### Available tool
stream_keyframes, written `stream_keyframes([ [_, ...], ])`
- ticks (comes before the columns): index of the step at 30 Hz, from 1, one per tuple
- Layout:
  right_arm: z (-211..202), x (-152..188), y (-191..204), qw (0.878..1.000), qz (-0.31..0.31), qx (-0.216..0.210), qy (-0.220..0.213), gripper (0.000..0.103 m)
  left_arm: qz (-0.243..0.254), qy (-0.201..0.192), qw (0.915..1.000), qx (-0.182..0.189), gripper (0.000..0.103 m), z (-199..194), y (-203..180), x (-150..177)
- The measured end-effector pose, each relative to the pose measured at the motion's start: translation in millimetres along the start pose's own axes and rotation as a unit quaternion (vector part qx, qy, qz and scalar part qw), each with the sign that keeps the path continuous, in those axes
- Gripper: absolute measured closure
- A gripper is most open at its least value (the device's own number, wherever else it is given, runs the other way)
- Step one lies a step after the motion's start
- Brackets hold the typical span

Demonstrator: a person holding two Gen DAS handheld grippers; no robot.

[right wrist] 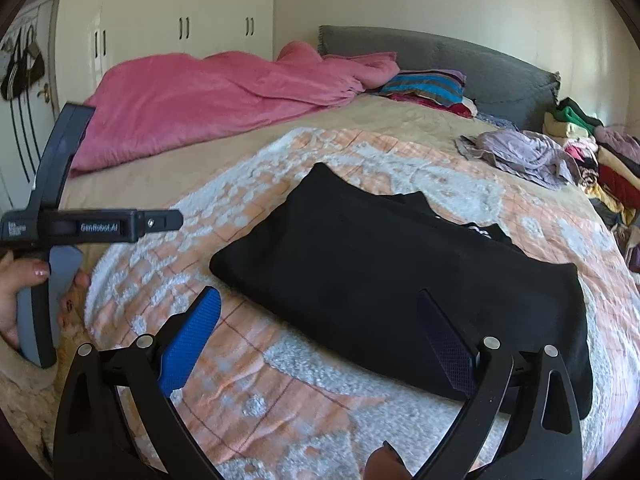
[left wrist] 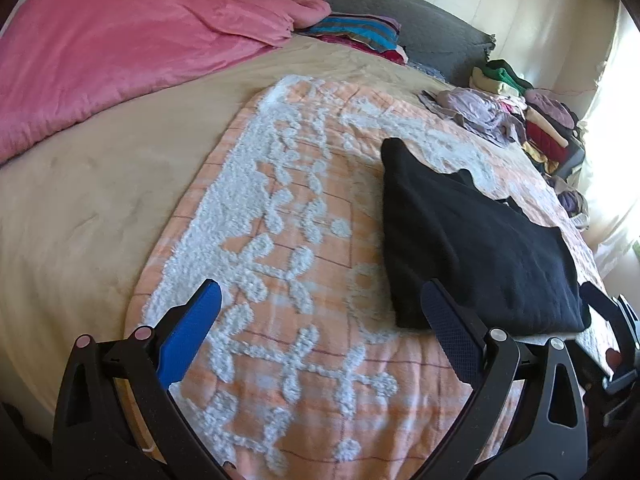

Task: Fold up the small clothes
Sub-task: 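Push the folded sweatshirt with the right tool to straighten it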

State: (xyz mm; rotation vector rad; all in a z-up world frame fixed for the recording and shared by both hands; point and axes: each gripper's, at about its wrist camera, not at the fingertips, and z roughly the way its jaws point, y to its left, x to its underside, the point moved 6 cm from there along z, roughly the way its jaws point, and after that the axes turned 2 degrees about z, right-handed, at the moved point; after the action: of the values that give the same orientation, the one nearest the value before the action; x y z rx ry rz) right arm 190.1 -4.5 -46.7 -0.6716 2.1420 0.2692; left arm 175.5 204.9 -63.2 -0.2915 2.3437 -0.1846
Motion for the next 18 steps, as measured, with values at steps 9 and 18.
stream_keyframes([
  [9, 30.2, 5.5, 22.2, 0.998, -0.055, 0.009, 0.018, 0.006, -0.019, 0.001, 0.9998, -0.004, 0.010, 10.2, 16.8, -11.1],
  [18, 65.7, 17.4, 33.1, 0.995, -0.090, 0.026, 0.046, 0.006, -0.008, -0.001, 1.0000, -0.003, 0.010, 16.6, 16.5, -31.0],
])
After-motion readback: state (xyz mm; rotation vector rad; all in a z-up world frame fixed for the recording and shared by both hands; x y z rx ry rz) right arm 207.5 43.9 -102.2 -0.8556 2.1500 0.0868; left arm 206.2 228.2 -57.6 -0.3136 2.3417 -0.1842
